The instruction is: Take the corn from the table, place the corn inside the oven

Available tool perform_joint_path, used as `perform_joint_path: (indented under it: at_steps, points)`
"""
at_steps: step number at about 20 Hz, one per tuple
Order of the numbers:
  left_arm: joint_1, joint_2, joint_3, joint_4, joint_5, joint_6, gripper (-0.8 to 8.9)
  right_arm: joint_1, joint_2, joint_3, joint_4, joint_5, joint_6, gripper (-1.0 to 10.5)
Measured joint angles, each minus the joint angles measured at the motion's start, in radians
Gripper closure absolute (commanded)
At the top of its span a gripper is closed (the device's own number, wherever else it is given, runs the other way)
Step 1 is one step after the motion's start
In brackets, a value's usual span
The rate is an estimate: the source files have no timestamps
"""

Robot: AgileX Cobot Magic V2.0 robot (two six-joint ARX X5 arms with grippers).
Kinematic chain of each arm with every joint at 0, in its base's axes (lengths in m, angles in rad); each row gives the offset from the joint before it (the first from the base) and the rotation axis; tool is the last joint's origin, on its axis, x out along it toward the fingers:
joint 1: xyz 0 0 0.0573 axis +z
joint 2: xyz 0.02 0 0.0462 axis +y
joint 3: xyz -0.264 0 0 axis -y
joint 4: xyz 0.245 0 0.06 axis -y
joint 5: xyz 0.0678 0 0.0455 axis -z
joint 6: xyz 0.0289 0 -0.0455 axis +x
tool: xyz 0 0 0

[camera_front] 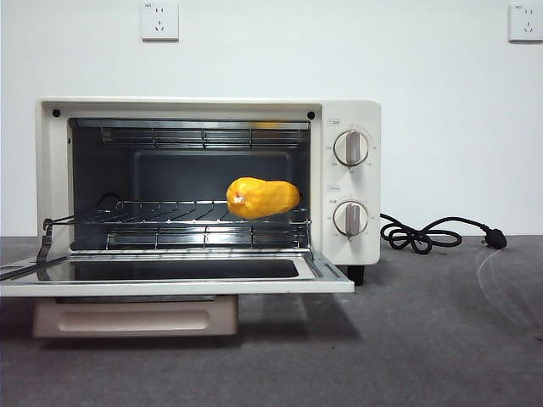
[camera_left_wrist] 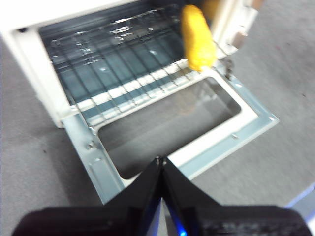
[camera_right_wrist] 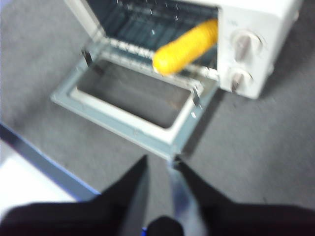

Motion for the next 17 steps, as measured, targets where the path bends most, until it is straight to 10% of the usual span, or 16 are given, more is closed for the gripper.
perform_joint_path:
  at_steps: [17]
  points:
    - [0.564, 0.485, -0.236, 0.432, 0.414, -0.024, 8.21, 0.000, -0.165, 0.000, -0.173, 0.026, -0.010, 9.6]
